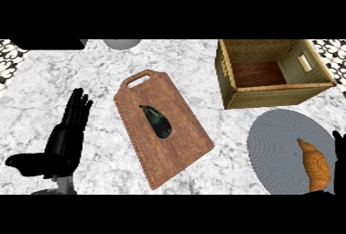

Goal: Pick the croissant from the placemat and place it in the basket

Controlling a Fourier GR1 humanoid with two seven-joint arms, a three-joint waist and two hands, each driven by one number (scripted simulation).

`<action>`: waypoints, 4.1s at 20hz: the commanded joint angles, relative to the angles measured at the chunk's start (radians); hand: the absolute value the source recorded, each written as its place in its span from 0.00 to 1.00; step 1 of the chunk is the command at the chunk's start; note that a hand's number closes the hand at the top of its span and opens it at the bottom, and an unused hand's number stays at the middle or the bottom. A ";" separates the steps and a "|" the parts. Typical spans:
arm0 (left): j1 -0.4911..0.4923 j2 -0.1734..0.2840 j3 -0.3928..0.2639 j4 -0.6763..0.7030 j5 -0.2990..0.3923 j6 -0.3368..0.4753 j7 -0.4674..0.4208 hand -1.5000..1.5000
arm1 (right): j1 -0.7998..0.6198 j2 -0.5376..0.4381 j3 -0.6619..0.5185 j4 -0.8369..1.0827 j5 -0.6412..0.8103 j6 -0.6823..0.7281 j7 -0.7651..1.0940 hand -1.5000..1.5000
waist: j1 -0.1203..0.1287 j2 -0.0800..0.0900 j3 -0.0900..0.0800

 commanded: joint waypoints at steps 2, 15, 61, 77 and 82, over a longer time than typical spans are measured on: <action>0.010 0.011 0.035 -0.022 0.017 -0.026 0.006 0.50 | -0.062 0.066 -0.044 0.026 0.018 0.083 0.051 0.00 | 0.000 0.000 0.000; -0.033 -0.031 0.020 0.021 -0.030 -0.027 0.034 0.50 | 0.002 0.193 -0.073 0.211 0.217 -0.079 -0.131 0.00 | -0.003 0.000 0.000; -0.021 -0.070 0.080 0.047 -0.071 -0.082 -0.020 0.50 | -0.141 0.256 -0.282 0.686 0.259 -0.098 -0.502 1.00 | 0.000 0.001 0.000; -0.067 -0.099 0.021 0.027 -0.070 -0.101 0.026 0.50 | -0.359 0.484 0.198 0.631 0.376 0.041 -0.681 1.00 | 0.104 0.015 0.001; -0.052 -0.073 0.066 0.039 -0.070 -0.090 0.014 0.50 | -0.474 0.511 0.349 0.618 0.254 -0.076 -0.592 1.00 | 0.036 0.003 0.001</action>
